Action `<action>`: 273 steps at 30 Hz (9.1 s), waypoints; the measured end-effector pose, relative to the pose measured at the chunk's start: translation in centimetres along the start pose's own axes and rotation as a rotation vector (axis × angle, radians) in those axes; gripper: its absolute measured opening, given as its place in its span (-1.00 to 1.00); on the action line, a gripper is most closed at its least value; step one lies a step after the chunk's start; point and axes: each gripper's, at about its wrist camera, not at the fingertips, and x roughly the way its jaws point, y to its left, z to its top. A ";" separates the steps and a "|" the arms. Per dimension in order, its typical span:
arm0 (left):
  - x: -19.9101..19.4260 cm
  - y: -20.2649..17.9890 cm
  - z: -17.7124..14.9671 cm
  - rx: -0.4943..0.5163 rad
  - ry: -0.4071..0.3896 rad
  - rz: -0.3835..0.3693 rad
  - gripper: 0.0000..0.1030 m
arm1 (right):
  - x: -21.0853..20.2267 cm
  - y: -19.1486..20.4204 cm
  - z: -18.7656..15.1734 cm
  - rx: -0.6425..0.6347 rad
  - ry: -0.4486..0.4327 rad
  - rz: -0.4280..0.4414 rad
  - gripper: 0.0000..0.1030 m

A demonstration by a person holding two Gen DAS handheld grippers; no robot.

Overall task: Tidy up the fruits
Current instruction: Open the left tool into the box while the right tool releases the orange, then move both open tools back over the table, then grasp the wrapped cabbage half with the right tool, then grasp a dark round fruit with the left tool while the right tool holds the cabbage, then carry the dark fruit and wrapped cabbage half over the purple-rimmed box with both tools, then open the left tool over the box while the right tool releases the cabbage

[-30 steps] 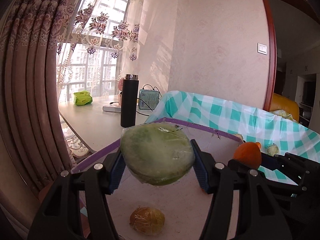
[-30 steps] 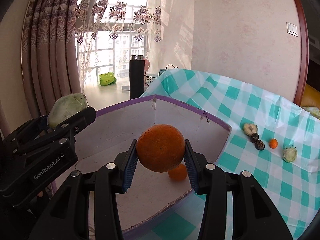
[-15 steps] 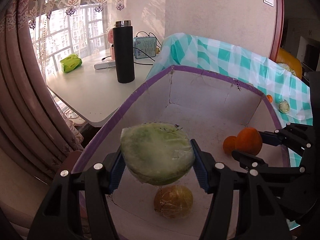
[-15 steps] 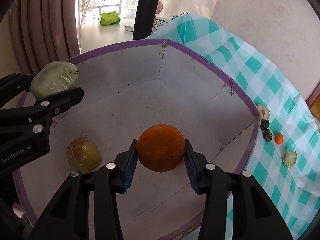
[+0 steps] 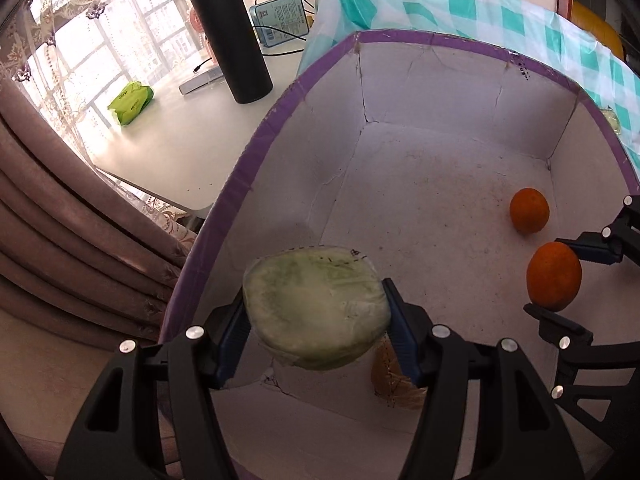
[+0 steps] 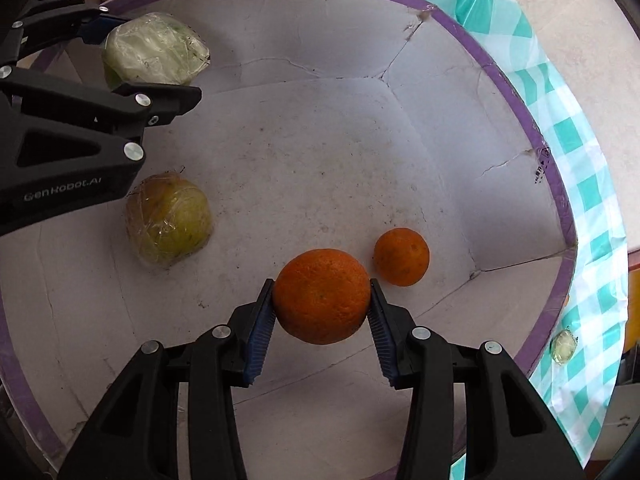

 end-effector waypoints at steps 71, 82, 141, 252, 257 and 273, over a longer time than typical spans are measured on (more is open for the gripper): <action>2.7 -35.8 9.8 0.025 -0.333 -0.454 0.96 | 5.1 -33.3 -31.1 1.198 -0.388 -0.182 0.79; 7.5 -34.0 14.3 -0.187 -0.204 -0.532 0.96 | 7.8 -37.8 -25.7 1.101 -0.359 -0.221 0.79; 11.0 -39.7 24.2 -0.125 -0.205 -0.360 -0.24 | 10.8 -43.2 -24.7 1.274 -0.358 -0.096 0.11; -0.4 -3.3 1.5 0.136 0.010 -0.010 -0.19 | -1.1 -3.9 1.0 0.286 -0.181 0.047 0.11; 1.0 -3.1 1.3 0.156 0.092 0.002 0.13 | -0.8 -4.1 1.1 0.281 -0.150 0.042 0.12; 0.9 -1.9 1.2 0.065 0.090 -0.051 0.49 | -2.1 -3.8 0.6 0.287 -0.221 0.004 0.52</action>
